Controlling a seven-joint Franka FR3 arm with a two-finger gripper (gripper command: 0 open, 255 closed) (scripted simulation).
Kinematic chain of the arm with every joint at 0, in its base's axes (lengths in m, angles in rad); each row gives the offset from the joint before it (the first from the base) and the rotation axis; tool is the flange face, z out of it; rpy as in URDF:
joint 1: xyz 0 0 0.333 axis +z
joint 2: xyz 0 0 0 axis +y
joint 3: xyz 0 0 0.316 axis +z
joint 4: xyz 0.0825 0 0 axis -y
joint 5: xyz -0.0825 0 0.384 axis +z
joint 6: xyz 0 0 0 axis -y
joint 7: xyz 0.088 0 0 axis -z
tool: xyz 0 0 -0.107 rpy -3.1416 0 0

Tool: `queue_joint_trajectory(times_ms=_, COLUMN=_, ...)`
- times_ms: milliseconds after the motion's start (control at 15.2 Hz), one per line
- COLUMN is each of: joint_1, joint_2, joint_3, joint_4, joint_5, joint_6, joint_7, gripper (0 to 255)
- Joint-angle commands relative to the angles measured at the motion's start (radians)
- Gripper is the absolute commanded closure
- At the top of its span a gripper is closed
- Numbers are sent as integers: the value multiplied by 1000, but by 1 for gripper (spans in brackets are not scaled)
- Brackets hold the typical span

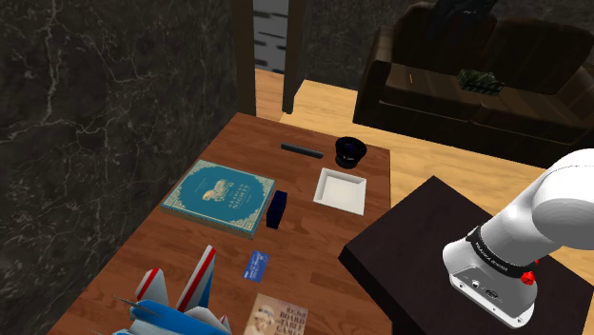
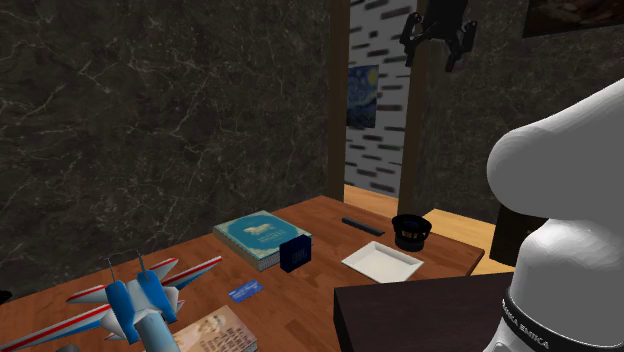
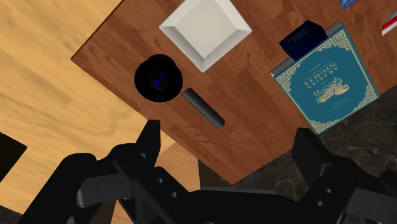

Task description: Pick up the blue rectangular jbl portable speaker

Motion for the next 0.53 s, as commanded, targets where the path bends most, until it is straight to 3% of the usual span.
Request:
queue_joint_trajectory(times_ms=0, joint_1=0, joint_2=0, joint_3=0, joint_4=0, joint_5=0, joint_6=0, joint_7=0, gripper=0)
queue_joint_trajectory(times_ms=462, joint_1=19, joint_2=45, joint_3=118, joint_4=-145, joint_5=47, joint_6=170, joint_7=136, gripper=0)
